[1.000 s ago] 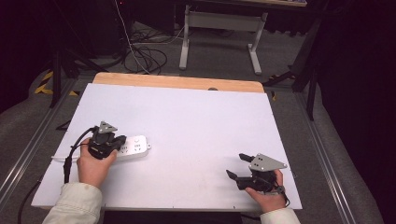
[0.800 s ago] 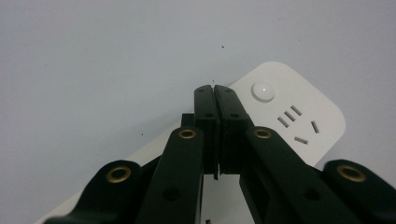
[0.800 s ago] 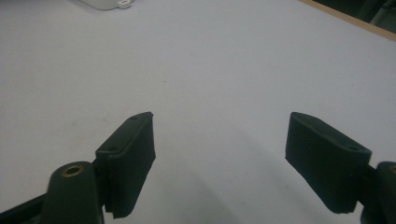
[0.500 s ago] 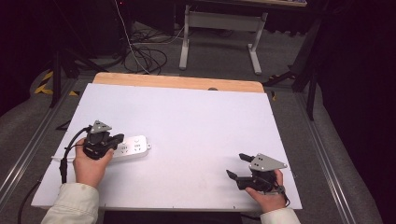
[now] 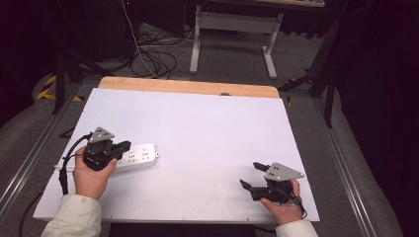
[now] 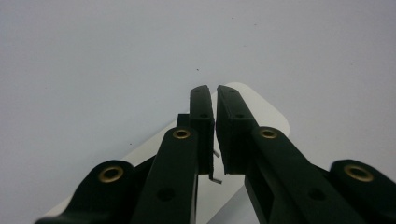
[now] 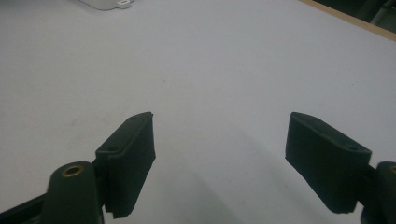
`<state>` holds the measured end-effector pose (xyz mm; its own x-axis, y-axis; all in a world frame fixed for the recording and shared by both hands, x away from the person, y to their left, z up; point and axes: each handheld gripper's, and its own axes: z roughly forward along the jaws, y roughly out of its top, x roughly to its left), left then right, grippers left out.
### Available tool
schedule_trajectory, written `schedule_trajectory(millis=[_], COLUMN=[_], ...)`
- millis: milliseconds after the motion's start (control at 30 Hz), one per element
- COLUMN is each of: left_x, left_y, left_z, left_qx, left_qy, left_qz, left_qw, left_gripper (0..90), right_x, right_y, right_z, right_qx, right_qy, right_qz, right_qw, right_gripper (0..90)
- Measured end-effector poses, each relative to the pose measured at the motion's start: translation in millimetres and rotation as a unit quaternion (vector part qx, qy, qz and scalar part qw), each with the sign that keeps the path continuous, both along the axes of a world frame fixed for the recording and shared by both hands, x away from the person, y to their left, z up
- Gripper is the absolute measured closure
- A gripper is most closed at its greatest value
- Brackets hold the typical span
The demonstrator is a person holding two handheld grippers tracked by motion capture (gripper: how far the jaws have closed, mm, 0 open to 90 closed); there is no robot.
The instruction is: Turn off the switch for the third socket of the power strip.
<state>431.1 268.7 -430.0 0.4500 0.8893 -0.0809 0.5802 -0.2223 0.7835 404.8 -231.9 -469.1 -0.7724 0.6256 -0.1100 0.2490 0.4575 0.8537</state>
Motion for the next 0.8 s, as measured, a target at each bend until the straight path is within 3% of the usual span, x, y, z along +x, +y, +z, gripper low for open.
schedule_trajectory(millis=[200,333,467,633,800], left_x=[-2.5,-5.6,-10.5,-18.9,-27.2], left_y=[-0.9,-4.4,-6.3,-5.7,-4.6], left_z=[2.8,6.4,12.1,17.8,23.3], left_qx=[0.006,-0.001,0.006,-0.003,-0.025], left_qy=[-0.005,-0.006,-0.019,-0.032,-0.044], left_qz=[-0.003,-0.016,-0.034,-0.057,-0.08], left_qw=[1.0,0.9998,0.9992,0.9978,0.9955], left_gripper=[81.6,68.3,53.3,41.2,34.7], right_x=[-0.3,-0.4,-0.6,-0.7,-1.2], right_y=[-0.2,-0.6,-1.7,-2.6,-2.6], right_z=[0.1,0.1,0.4,0.7,1.0], right_qx=[0.0,-0.001,0.001,0.003,0.002], right_qy=[0.0,0.0,-0.002,-0.004,-0.004], right_qz=[0.0,-0.001,0.0,0.001,0.003], right_qw=[1.0,1.0,1.0,1.0,1.0], right_gripper=[24.5,24.5,24.4,24.4,24.4])
